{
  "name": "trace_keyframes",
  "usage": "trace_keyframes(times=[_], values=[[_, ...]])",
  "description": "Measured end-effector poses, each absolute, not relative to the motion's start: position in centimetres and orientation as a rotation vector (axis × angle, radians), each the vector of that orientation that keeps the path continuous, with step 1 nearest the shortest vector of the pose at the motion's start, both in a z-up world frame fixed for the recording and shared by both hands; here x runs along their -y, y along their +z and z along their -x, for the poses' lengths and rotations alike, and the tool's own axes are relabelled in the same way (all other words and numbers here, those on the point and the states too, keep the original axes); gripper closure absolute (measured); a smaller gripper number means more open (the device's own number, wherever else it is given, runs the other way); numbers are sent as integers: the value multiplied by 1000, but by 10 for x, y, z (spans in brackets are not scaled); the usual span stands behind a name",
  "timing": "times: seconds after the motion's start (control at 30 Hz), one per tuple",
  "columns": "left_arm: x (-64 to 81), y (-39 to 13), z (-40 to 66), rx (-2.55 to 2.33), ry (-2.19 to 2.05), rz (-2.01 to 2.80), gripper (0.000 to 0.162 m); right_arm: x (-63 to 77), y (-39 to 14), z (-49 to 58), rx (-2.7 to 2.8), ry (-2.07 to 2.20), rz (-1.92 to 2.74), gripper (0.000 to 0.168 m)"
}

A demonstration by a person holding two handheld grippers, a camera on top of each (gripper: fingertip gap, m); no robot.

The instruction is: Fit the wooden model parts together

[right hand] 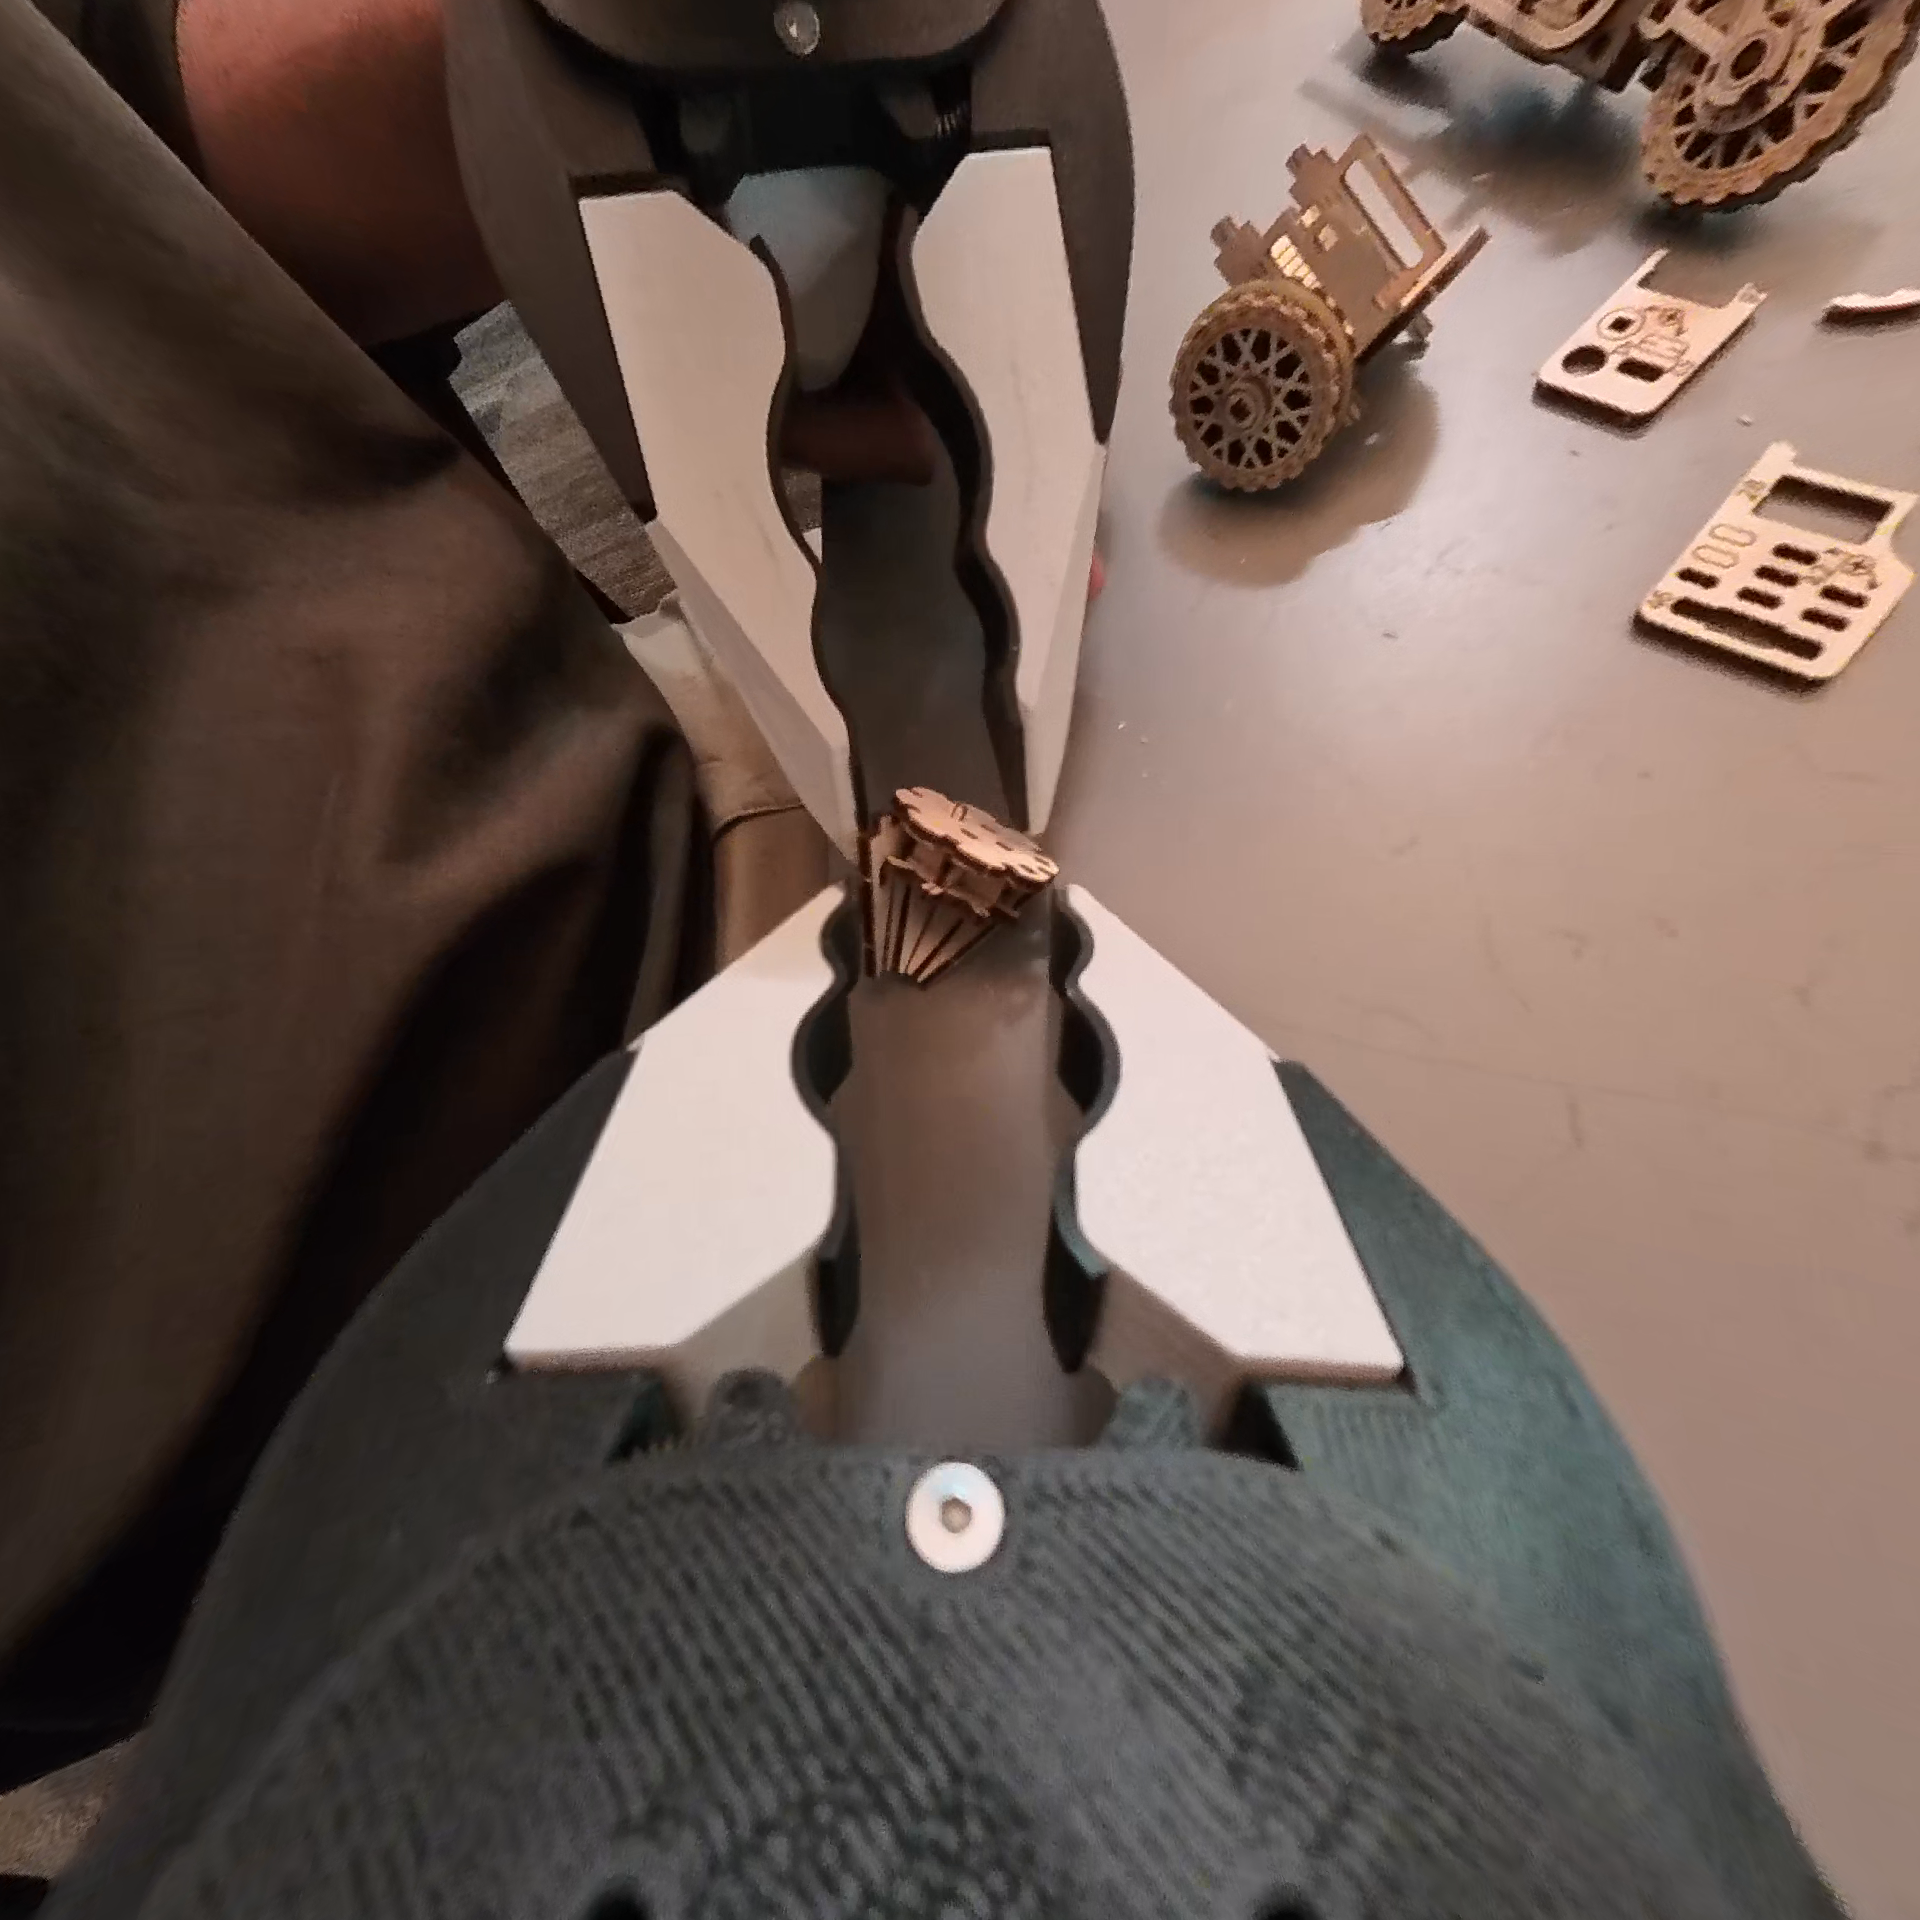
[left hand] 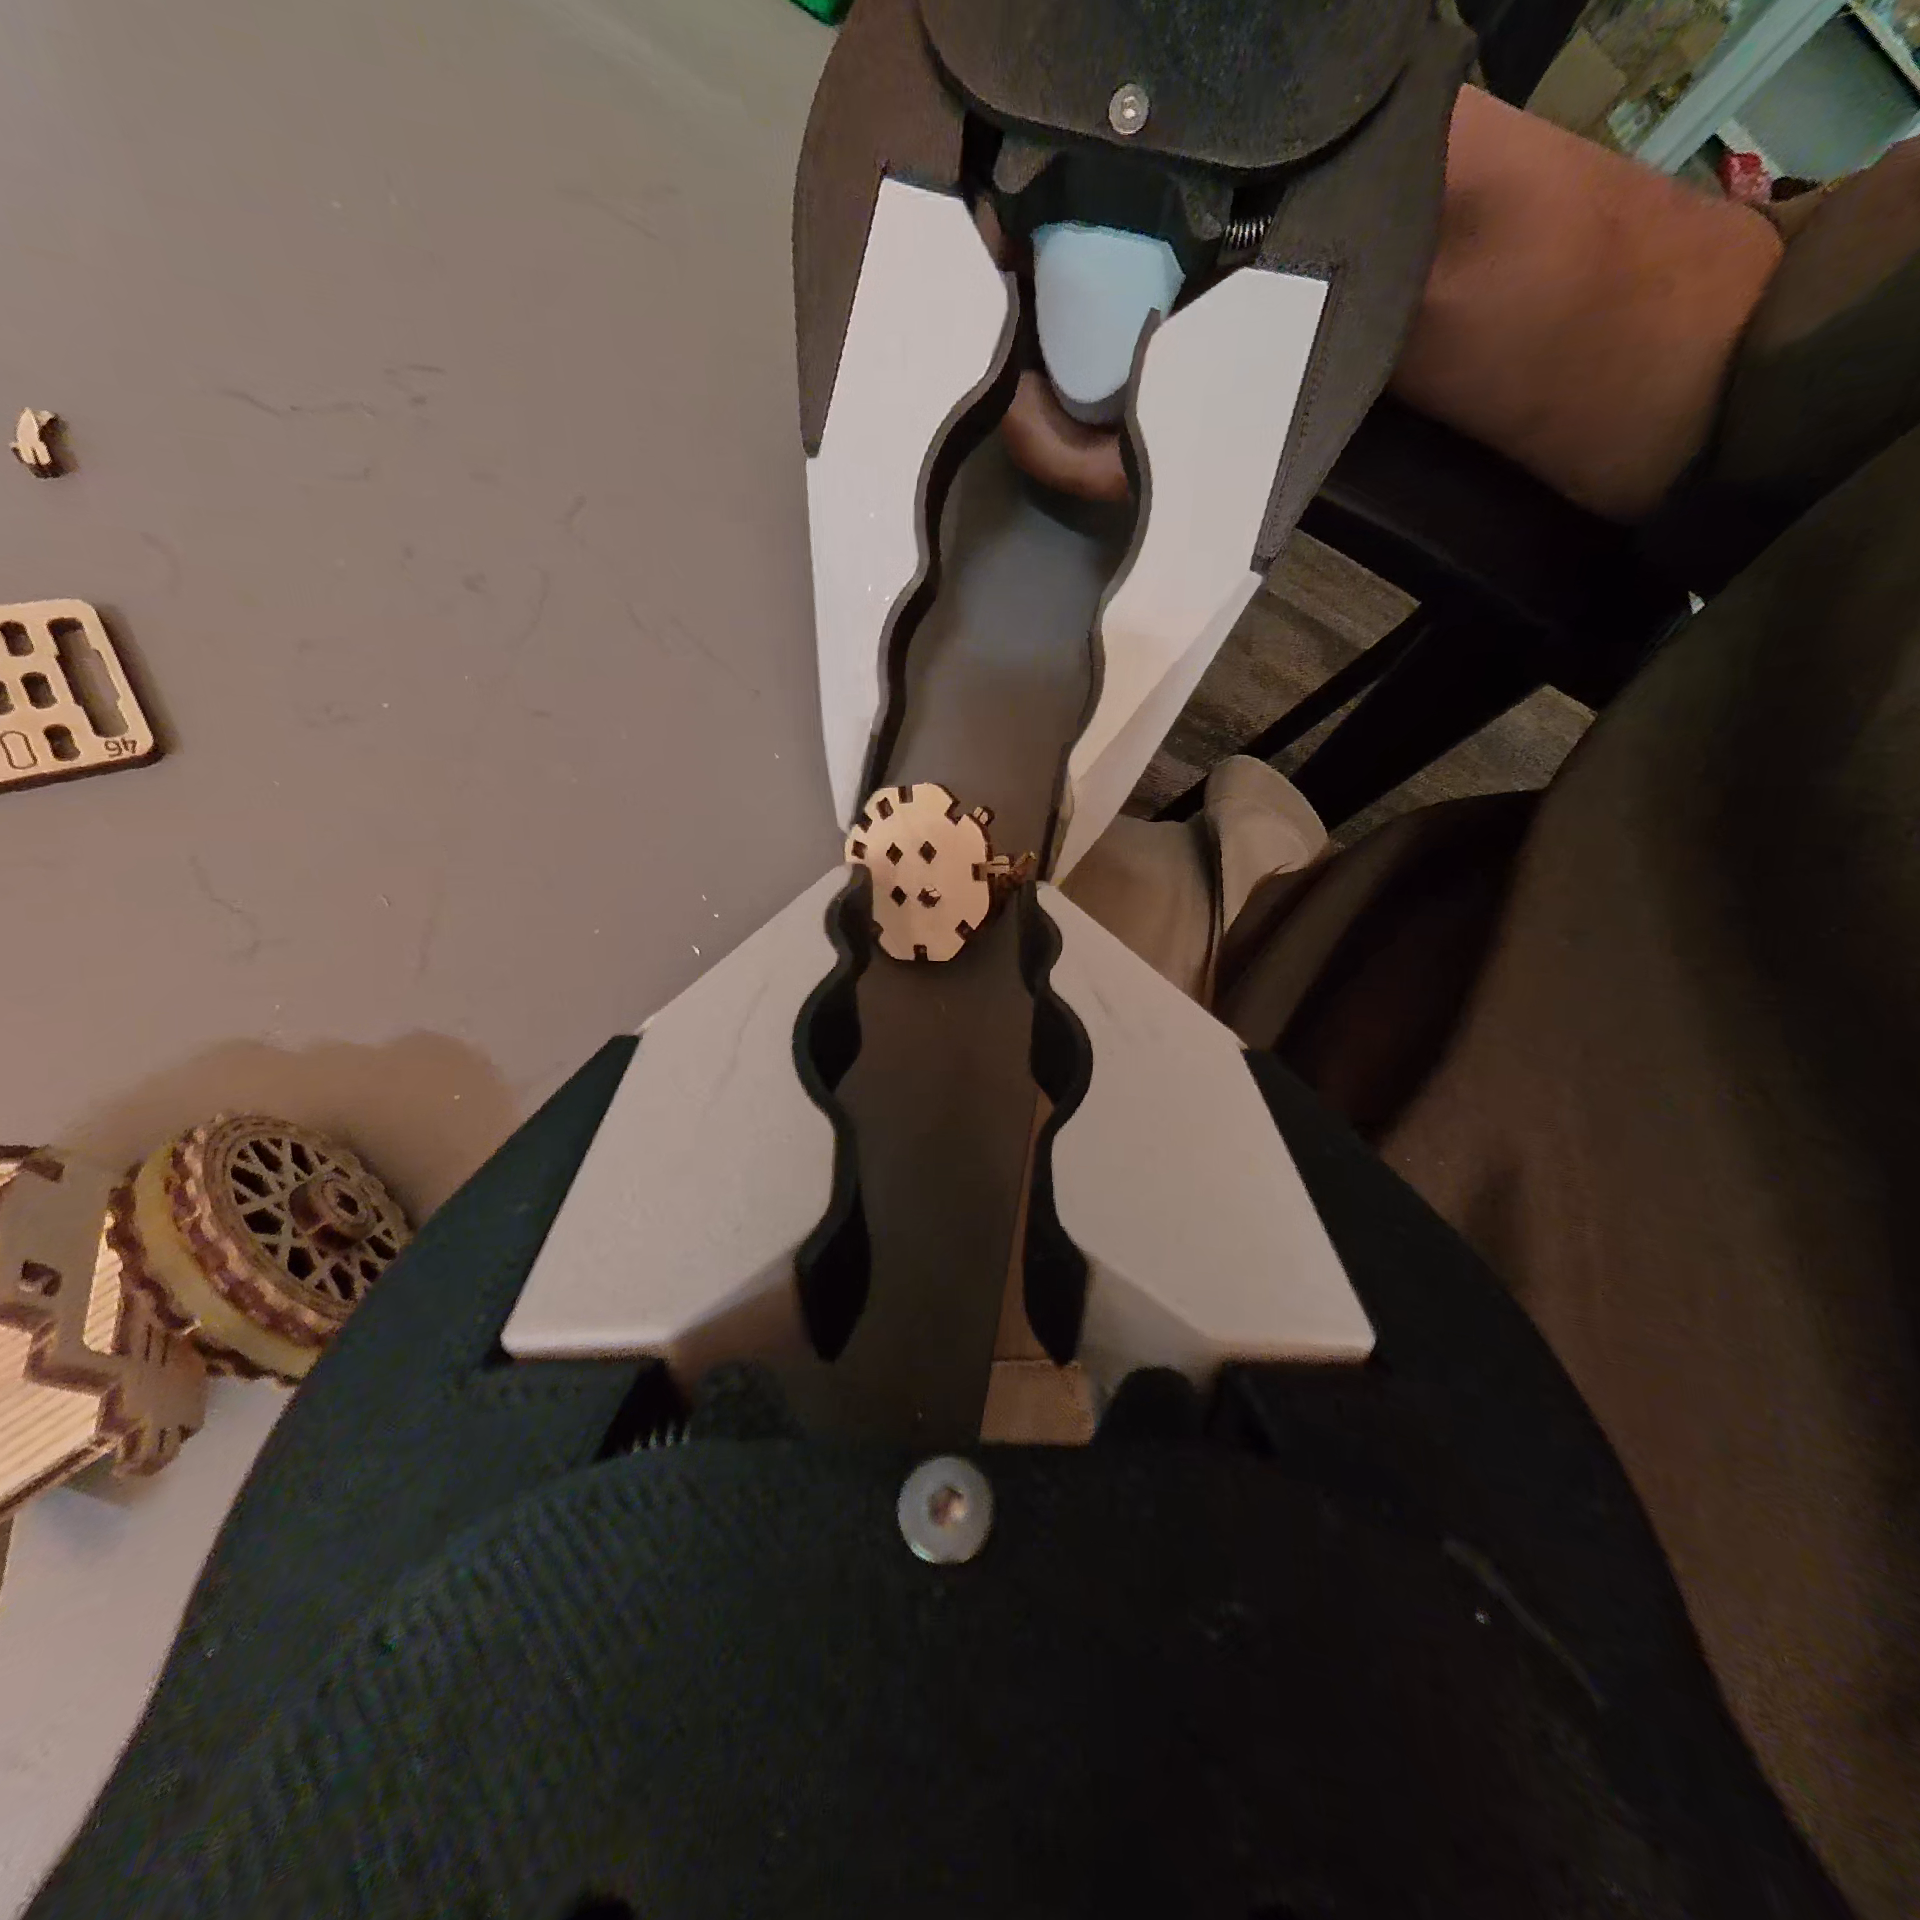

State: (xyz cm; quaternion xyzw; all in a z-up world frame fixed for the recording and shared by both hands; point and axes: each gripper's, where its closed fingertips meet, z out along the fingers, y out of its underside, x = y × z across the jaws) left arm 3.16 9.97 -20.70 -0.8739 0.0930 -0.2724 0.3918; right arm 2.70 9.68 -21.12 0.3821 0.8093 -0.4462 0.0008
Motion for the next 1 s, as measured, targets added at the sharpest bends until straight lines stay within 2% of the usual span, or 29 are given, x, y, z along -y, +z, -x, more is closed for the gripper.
trace_keyframes(times=[0.03, 0.3, 0.57, 1.0], values=[[-100, -207, -31, -232, -691, 2219, 136, -97, -211, -27, -2539, -1401, -1207, 137], [-100, -203, -30, -212, -720, 2194, 138, -97, -213, -27, -2517, -1400, -1225, 141], [-99, -199, -29, -191, -768, 2168, 147, -98, -212, -26, -2504, -1416, -1226, 139], [-98, -200, -29, -196, -769, 2167, 148, -98, -208, -23, -2501, -1449, -1215, 138]])
